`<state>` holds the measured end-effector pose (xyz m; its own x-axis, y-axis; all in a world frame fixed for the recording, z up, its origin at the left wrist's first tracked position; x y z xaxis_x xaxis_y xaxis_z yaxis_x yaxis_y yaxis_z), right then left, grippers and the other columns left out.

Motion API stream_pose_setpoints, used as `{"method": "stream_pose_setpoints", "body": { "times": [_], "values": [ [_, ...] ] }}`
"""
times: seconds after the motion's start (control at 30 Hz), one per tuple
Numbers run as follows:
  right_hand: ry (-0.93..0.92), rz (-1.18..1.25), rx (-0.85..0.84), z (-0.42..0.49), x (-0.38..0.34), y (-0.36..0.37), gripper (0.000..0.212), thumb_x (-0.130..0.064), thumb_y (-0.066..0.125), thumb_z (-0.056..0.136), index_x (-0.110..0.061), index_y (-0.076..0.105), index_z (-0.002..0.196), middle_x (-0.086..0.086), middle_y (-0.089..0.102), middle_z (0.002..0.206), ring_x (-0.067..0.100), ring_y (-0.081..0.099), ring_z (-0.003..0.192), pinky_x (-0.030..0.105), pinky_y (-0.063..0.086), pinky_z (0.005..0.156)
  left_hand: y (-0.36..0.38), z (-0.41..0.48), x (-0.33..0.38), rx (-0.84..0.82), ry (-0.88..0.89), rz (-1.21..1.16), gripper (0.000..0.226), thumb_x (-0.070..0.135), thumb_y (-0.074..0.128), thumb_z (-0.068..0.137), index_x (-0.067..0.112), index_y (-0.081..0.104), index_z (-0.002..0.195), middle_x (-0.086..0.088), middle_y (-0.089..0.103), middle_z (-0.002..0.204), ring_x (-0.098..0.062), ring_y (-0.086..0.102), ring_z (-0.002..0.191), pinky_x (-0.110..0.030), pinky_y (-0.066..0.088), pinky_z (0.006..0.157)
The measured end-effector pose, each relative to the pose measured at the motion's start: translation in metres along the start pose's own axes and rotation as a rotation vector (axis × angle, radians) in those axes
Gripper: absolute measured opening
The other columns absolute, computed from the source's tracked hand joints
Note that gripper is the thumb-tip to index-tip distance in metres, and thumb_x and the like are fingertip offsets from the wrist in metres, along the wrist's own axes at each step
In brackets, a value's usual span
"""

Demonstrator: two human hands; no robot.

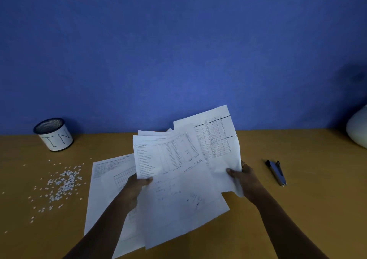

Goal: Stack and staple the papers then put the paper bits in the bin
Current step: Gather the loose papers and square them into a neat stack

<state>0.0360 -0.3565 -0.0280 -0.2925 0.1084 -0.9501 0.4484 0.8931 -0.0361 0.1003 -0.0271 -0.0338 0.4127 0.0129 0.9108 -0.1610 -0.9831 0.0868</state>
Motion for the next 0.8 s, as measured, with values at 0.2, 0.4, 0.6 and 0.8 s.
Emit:
{"method": "stream_pose_setpoints", "body": {
  "times": [0.2,0.4,0.6,0.8],
  "values": [
    [0.042,0.055,-0.136,-0.014,0.012,0.016,0.025,-0.001,0.059,0.086,0.000,0.059,0.111,0.019,0.066,0.107,0.037,0.064,0.092,0.051,0.053,0.081,0.025,-0.002,0.002,-0.076,0.005,-0.069,0.027,0.007,0.053,0.091,0.019,0.053,0.115,-0.003,0.059,0.115,-0.022,0.056,0.099,-0.040,0.048,0.078],
    [0.049,0.080,-0.298,-0.031,0.008,0.033,0.019,-0.010,0.057,0.089,-0.007,0.064,0.107,0.018,0.070,0.103,0.038,0.067,0.093,0.050,0.056,0.077,0.048,0.004,0.002,-0.097,0.030,-0.028,0.033,0.011,0.056,0.090,0.021,0.051,0.122,-0.005,0.052,0.134,-0.029,0.047,0.124,-0.054,0.038,0.105],
    [0.107,-0.051,-0.368,-0.036,0.014,0.035,0.024,-0.020,0.056,0.090,-0.008,0.064,0.110,0.017,0.070,0.104,0.036,0.067,0.094,0.047,0.055,0.079,0.065,0.011,-0.005,-0.071,0.041,0.144,0.039,0.010,0.048,0.095,0.012,0.042,0.134,-0.009,0.042,0.144,-0.031,0.037,0.133,-0.046,0.031,0.108],
    [0.221,-0.035,-0.261,-0.031,0.025,0.021,0.046,-0.051,0.036,0.094,-0.018,0.067,0.098,0.008,0.073,0.093,0.026,0.070,0.083,0.034,0.056,0.068,0.065,0.017,-0.020,-0.043,-0.028,0.252,0.040,0.010,0.044,0.097,0.011,0.040,0.136,-0.009,0.038,0.148,-0.033,0.033,0.136,-0.046,0.028,0.110]
  ]
}}
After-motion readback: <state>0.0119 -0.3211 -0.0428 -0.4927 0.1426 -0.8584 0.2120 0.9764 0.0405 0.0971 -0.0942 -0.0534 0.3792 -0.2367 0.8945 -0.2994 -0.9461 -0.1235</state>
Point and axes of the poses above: each hand's wrist, its own z-axis towards the middle knuckle, its own y-axis out of the palm, x = y × z, the point moved 9 cm from there along z, towards the middle knuckle
